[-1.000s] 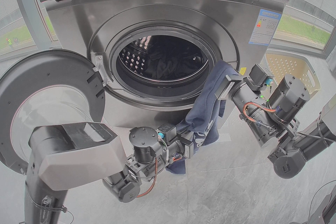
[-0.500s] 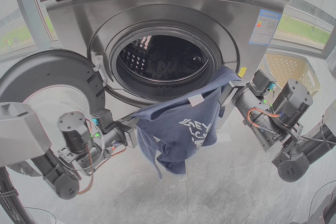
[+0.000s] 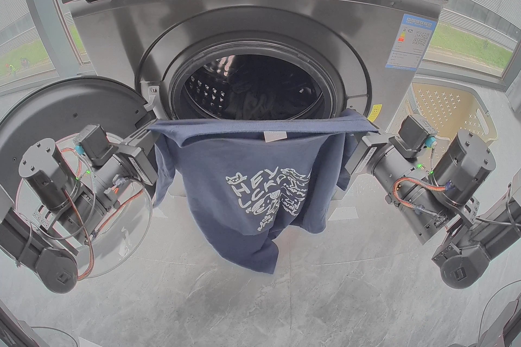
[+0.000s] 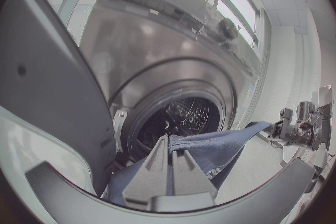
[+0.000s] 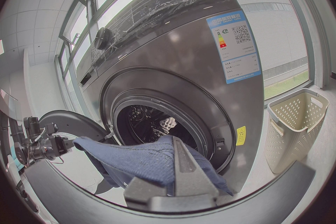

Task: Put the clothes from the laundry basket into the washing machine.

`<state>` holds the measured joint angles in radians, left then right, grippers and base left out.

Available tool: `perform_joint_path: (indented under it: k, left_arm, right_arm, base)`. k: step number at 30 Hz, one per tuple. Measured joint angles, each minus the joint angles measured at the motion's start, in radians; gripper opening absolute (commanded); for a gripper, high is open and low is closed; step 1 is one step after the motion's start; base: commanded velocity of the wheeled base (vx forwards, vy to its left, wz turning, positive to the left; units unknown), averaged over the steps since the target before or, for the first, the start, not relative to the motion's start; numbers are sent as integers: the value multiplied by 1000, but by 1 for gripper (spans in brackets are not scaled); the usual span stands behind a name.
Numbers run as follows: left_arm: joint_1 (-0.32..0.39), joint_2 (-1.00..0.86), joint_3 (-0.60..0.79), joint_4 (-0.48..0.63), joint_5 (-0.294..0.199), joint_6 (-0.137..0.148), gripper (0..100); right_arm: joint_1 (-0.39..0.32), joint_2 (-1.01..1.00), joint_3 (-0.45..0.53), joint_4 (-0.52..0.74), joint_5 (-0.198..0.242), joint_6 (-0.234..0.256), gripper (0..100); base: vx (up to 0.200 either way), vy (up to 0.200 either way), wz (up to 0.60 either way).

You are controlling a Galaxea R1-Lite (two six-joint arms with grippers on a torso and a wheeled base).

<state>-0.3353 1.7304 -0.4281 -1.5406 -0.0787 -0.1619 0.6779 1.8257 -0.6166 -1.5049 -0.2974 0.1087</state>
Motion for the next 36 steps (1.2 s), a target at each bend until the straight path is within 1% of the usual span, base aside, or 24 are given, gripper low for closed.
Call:
perform_joint_path:
  k: [12,15,17,29,36]
  left_arm:
    - [-26,-110,-54,3,-5,1,0]
    - [-42,-128,-61,6,-1,1,0]
    - [-52,-139,-68,10,4,1,0]
    - [-71,-166,-110,20,13,0,0]
    - [-76,-167,-116,20,16,0,0]
  right_arm:
    - [2,-46,2,1,-3,-21,0]
    - [3,-61,-2,3,-4,-24,0]
    - [4,-71,-4,2,-4,-35,0]
    - [6,-101,-40,2,-5,-53,0]
    - [6,-115,-44,4,-4,-54,0]
  base:
    - [0,0,0]
    - [0,0,0]
    - [0,0,0]
    - [0,0,0]
    - [0,0,0]
